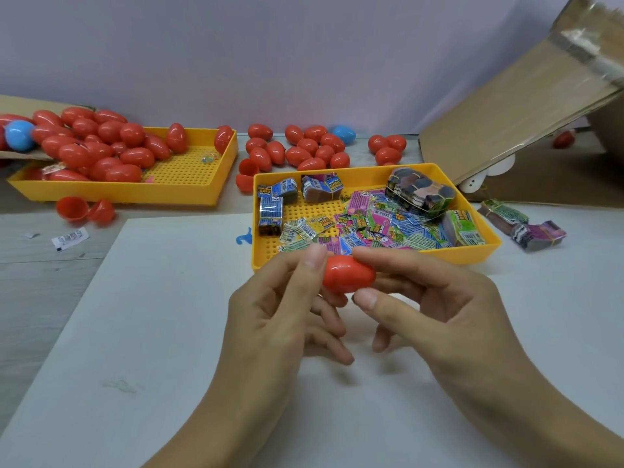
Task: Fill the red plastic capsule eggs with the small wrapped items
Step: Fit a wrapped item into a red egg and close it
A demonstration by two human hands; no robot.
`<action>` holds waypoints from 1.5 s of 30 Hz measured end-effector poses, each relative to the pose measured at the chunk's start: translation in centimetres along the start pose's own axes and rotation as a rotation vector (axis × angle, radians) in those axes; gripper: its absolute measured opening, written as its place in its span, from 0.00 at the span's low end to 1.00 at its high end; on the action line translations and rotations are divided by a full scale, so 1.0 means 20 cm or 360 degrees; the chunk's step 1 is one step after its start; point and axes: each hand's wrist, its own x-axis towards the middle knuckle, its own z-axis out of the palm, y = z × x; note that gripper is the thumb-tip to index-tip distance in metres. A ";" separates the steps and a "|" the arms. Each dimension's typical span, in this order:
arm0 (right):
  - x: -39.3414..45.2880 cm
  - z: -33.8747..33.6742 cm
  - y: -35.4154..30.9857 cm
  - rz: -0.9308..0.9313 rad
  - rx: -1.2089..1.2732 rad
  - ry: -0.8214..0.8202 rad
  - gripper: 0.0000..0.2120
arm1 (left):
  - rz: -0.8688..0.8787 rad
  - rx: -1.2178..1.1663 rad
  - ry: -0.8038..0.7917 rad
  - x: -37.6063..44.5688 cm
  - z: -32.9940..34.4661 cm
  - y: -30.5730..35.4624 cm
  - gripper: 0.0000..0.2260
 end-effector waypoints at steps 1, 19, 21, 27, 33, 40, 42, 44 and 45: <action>0.00 0.00 0.01 -0.0022 -0.0010 -0.0019 0.19 | 0.0005 0.0015 0.0002 0.00 0.00 0.00 0.17; 0.11 -0.20 0.10 -0.0156 -0.1960 0.0259 0.21 | 0.0518 0.0078 0.0035 0.00 0.00 -0.04 0.17; 0.12 -0.20 0.09 -0.0185 -0.1863 0.0279 0.17 | 0.0482 0.0104 0.0025 -0.01 0.00 -0.03 0.16; 0.14 -0.19 0.06 -0.0213 -0.1413 0.0283 0.07 | 0.0427 0.0077 0.0053 -0.01 0.01 0.00 0.08; 0.16 -0.20 0.03 -0.0254 -0.0971 0.0469 0.09 | 0.0362 0.0043 0.0112 0.00 0.01 -0.02 0.19; 0.14 -0.20 0.01 -0.0347 -0.0666 0.0521 0.11 | 0.0349 0.0118 0.0054 0.00 0.01 -0.01 0.13; 0.13 -0.19 0.01 -0.0281 -0.0463 0.0490 0.12 | 0.0333 0.0113 0.0040 0.00 0.00 -0.02 0.13; 0.13 -0.18 0.00 -0.0210 -0.0357 0.0475 0.11 | 0.0329 0.0070 0.0033 0.00 0.00 -0.03 0.12; 0.13 -0.18 0.00 -0.0176 -0.0312 0.0473 0.09 | 0.0330 0.0047 0.0022 0.00 -0.01 -0.03 0.11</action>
